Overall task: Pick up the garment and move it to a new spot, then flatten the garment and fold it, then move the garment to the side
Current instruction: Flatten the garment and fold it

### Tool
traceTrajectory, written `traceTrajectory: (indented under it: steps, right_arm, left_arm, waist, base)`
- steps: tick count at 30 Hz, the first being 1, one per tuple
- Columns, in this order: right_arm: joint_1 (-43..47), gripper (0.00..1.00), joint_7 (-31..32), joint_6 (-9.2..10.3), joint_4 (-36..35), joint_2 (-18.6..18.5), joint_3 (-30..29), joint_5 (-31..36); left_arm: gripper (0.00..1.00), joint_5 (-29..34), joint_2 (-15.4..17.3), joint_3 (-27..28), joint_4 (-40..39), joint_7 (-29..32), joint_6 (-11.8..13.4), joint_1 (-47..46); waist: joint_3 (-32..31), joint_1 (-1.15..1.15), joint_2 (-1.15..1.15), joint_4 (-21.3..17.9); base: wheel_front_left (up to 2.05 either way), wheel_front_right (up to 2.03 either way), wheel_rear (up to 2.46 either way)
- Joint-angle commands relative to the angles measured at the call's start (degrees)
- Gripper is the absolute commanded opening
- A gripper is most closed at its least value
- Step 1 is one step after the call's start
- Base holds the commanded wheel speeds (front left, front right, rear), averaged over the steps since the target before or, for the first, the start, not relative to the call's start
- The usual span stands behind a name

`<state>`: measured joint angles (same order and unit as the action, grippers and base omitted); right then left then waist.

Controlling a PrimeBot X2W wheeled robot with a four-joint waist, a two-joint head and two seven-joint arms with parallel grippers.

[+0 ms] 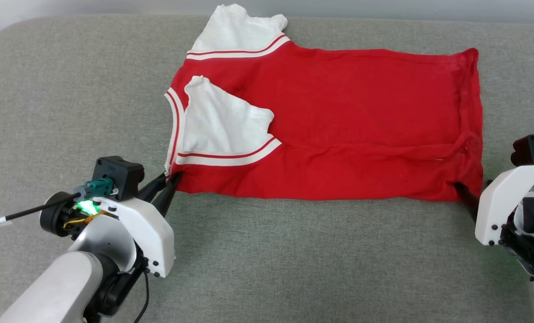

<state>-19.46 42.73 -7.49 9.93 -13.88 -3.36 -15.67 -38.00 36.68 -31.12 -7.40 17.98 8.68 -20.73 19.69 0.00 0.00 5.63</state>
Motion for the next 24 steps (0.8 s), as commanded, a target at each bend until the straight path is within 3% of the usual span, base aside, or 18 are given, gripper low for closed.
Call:
traceTrajectory:
  steps: [1,5,6,7,8,16,24]
  right_arm:
    - [0.59,1.00,1.06,-0.02,2.43,1.23,1.15,-0.75]
    - [1.49,1.00,3.01,-0.20,4.91,1.64,3.96,-1.79]
    - [1.81,0.45,3.47,-0.32,5.35,1.64,4.65,-1.99]
    - [1.99,0.27,3.78,-0.34,5.68,1.51,5.17,-2.11]
    - [2.09,0.00,3.94,-0.34,5.90,1.18,5.56,-2.08]
    - [1.57,0.00,1.29,0.01,5.58,-2.25,3.84,-1.64]
    - [3.28,0.00,1.61,0.03,0.35,-5.80,2.84,-3.47]
  left_arm:
    - [0.00,0.35,0.07,0.02,-0.84,0.04,0.39,0.57]
    - [0.00,1.09,0.75,-0.49,-0.78,0.39,0.59,0.62]
    - [0.00,1.07,0.80,-0.63,-0.55,0.48,0.49,0.67]
    - [0.00,0.98,0.78,-0.73,-0.26,0.43,0.32,0.69]
    - [0.00,0.96,0.86,-0.86,0.16,0.58,0.16,0.71]
    - [0.00,0.98,1.79,-1.45,3.16,0.47,-0.50,1.53]
    - [0.00,0.45,4.26,-2.35,4.51,0.95,-0.83,5.39]
  waist:
    - [0.43,0.00,0.00,0.64]
    - [0.89,0.00,0.00,1.18]
    - [0.94,0.00,0.00,1.26]
    - [0.95,0.00,0.00,1.31]
    - [0.92,0.00,0.00,1.34]
    - [-1.13,0.00,0.00,0.72]
    - [-6.00,0.00,0.00,-0.97]
  base:
    - [0.00,0.00,0.00]
    - [0.00,0.00,0.00]
    - [0.00,0.00,0.00]
    - [0.00,0.00,0.00]
    - [0.00,0.00,0.00]
    - [0.00,0.00,0.00]
    - [0.00,0.00,0.00]
